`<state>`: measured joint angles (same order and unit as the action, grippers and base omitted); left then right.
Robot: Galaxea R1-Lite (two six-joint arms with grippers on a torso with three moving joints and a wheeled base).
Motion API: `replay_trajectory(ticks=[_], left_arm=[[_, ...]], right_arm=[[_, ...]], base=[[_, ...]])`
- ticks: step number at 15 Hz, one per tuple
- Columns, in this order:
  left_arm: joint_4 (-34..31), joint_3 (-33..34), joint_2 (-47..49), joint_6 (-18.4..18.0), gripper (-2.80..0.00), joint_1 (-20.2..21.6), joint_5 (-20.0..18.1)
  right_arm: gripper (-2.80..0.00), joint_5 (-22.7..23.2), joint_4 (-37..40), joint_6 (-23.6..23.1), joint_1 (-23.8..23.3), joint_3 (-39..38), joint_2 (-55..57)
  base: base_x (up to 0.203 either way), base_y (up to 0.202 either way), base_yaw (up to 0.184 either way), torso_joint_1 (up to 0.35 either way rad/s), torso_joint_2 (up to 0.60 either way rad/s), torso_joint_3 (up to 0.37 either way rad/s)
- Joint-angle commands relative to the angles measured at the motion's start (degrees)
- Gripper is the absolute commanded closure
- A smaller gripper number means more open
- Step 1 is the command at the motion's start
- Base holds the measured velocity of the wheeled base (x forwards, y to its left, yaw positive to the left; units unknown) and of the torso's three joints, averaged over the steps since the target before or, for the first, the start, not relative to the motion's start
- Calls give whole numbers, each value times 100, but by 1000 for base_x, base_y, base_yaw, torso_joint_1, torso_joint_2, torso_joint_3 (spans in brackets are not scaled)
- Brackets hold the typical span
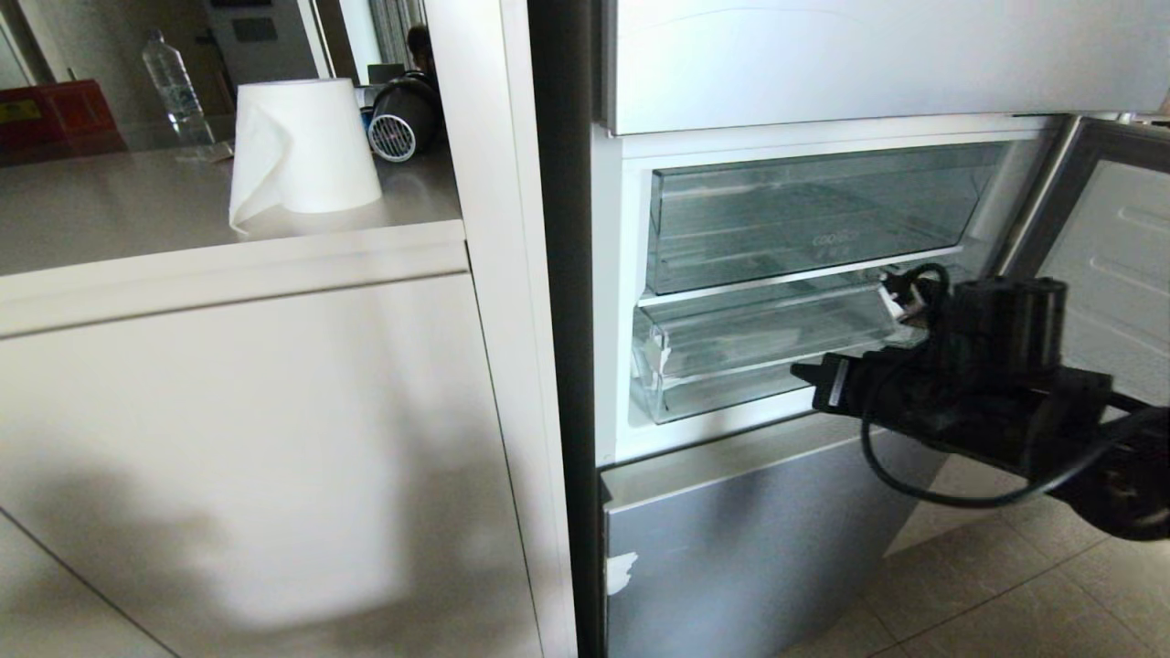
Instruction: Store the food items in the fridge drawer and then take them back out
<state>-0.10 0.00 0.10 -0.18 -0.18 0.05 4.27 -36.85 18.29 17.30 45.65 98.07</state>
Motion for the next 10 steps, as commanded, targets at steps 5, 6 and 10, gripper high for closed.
replay_trajectory(ticks=[5, 6, 10], left_arm=[[1, 0, -1, 1, 0, 1, 4], [1, 0, -1, 1, 0, 6, 1], [1, 0, -1, 1, 0, 1, 3]], right_arm=[[0, -402, 410, -781, -56, -2806, -4406], [0, -543, 663, -1037, -155, -3235, -5213], [0, -740, 2198, -1733, -832, -4184, -7836]], base=[[0, 0, 0, 0, 0, 0], [0, 0, 0, 0, 0, 0], [0, 0, 0, 0, 0, 0]])
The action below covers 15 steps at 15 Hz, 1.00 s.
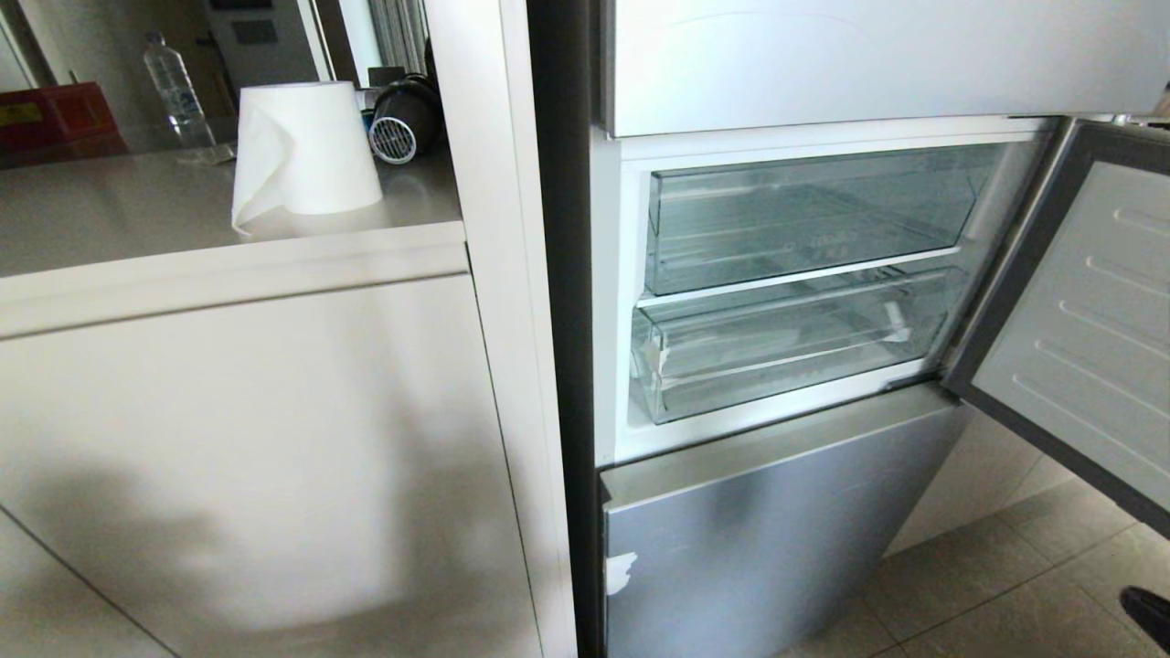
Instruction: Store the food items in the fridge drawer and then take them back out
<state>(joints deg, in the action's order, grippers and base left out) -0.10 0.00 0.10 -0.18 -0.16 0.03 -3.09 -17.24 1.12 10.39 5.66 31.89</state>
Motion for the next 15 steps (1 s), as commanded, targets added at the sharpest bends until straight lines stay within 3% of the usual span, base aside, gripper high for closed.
replay_trajectory(ticks=[1, 5, 15], left_arm=[[1, 0, -1, 1, 0, -2, -3], [1, 0, -1, 1, 0, -2, -3], [1, 0, -1, 1, 0, -2, 6]], right_arm=[[0, 37, 606, -120, -459, -336, -1664], [0, 378, 1508, -490, -884, -513, -3231], [0, 441, 1715, -358, -995, -566, -3189]], base=[[0, 0, 0, 0, 0, 0], [0, 0, 0, 0, 0, 0], [0, 0, 0, 0, 0, 0]])
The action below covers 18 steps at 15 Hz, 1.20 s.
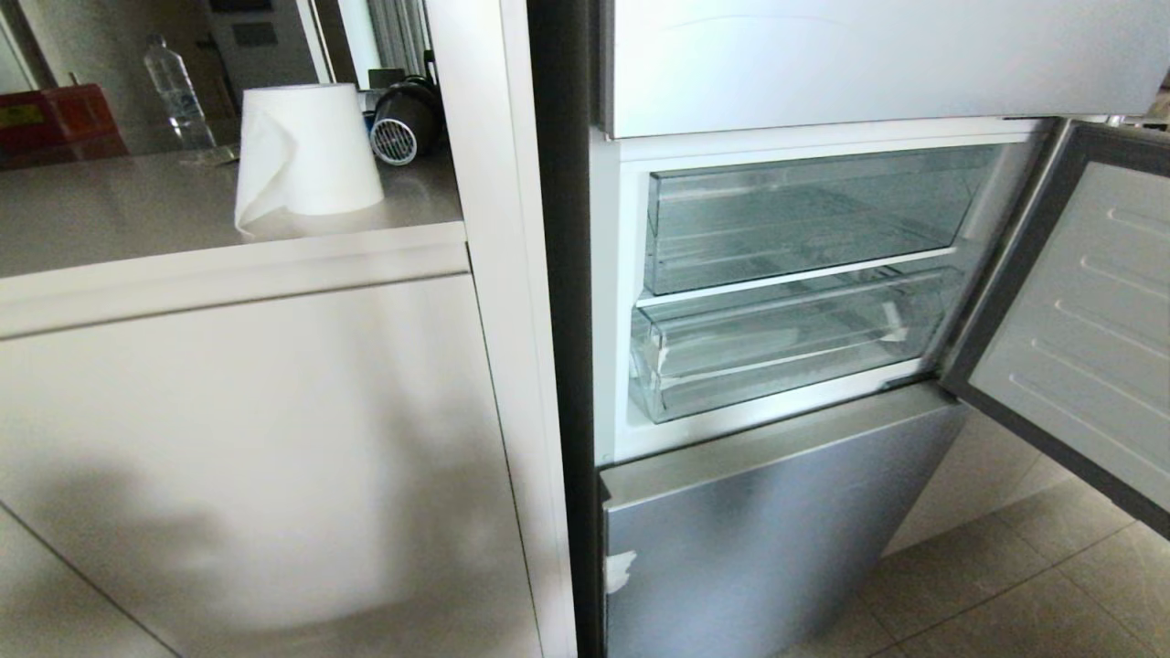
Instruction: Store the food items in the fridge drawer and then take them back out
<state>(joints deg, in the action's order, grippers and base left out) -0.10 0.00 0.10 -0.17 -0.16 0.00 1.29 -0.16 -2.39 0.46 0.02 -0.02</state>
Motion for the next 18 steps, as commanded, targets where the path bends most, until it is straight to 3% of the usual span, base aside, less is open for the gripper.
replay_trajectory(ticks=[1, 13, 18], left_arm=[[1, 0, -1, 0, 0, -2, 2], [1, 0, -1, 0, 0, -2, 3], [1, 0, -1, 0, 0, -2, 0]], right_arm=[[0, 3, 7, 10, -2, -2, 2], [0, -6, 7, 60, -2, -2, 2], [0, -104, -201, 307, -15, 171, 204]], base=[[-5, -3, -97, 1, 2, 0], [0, 6, -170, 2, 2, 2], [-1, 1, -18, 1, 0, 1]])
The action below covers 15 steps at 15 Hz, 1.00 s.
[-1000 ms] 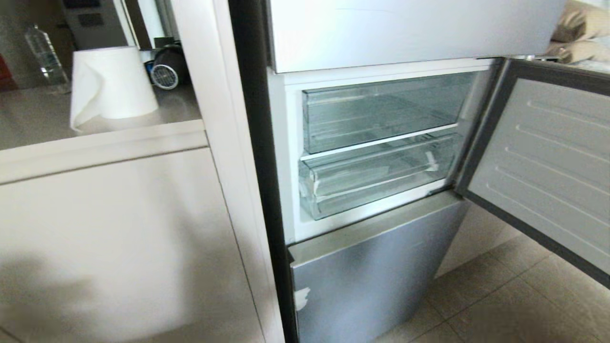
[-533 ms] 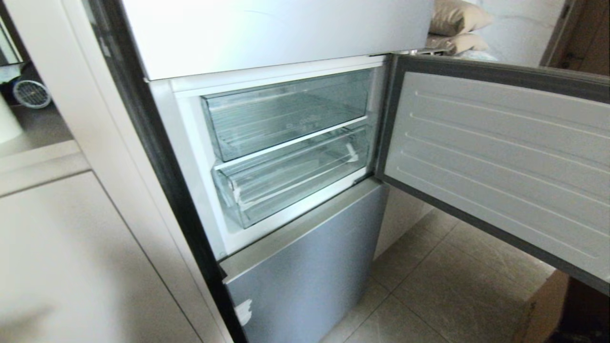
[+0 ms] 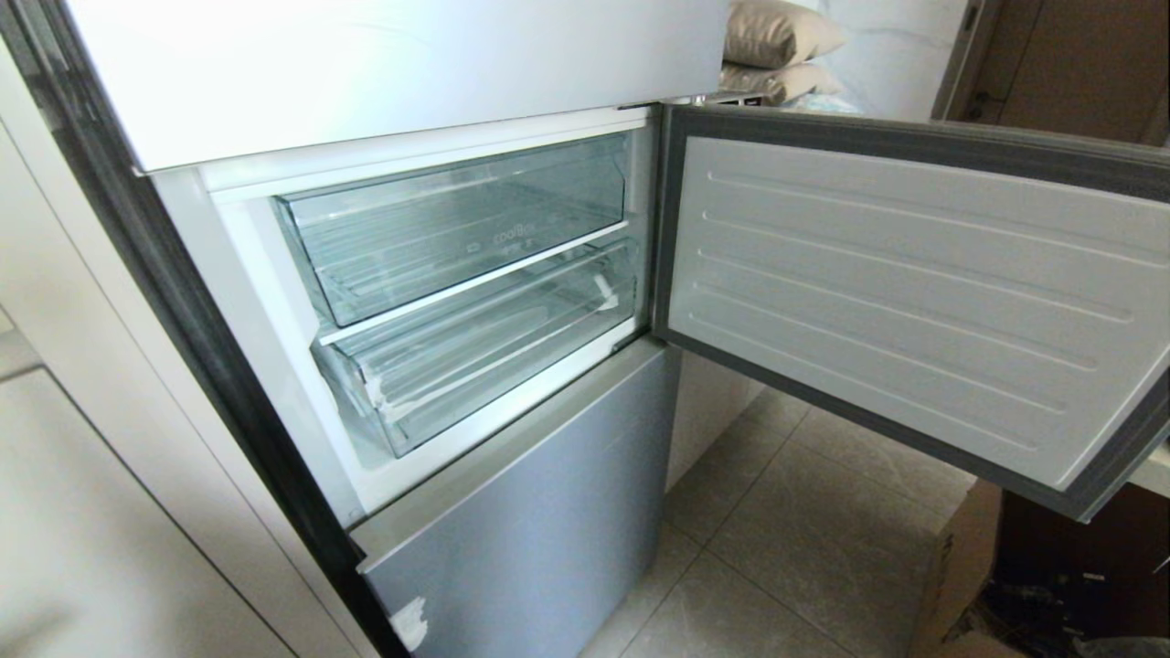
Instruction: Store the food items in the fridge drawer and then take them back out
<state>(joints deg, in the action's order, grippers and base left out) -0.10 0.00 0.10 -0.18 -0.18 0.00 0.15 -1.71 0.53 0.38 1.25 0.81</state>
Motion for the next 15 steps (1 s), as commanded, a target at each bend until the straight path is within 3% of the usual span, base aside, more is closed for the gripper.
replay_trajectory(ticks=[1, 3, 6, 8, 10, 15], left_arm=[[1, 0, -1, 1, 0, 1, 8], [1, 0, -1, 1, 0, 1, 0], [1, 0, -1, 1, 0, 1, 0], [1, 0, -1, 1, 0, 1, 0], [1, 0, -1, 1, 0, 1, 2], [1, 0, -1, 1, 0, 1, 9]], right_arm=[[0, -140, -294, 446, -29, 368, 497], [0, -516, -530, 1506, -269, 1130, 1505], [0, -767, -1071, 2911, -1434, 2171, 3389], [0, -624, -1921, 3443, -2702, 2493, 4541], [0, -333, -2854, 3813, -3486, 2741, 5631], [0, -28, -4142, 4717, -4257, 3889, 7748]], base=[[0, 0, 0, 0, 0, 0], [0, 0, 0, 0, 0, 0], [0, 0, 0, 0, 0, 0], [0, 0, 0, 0, 0, 0], [0, 0, 0, 0, 0, 0], [0, 0, 0, 0, 0, 0]])
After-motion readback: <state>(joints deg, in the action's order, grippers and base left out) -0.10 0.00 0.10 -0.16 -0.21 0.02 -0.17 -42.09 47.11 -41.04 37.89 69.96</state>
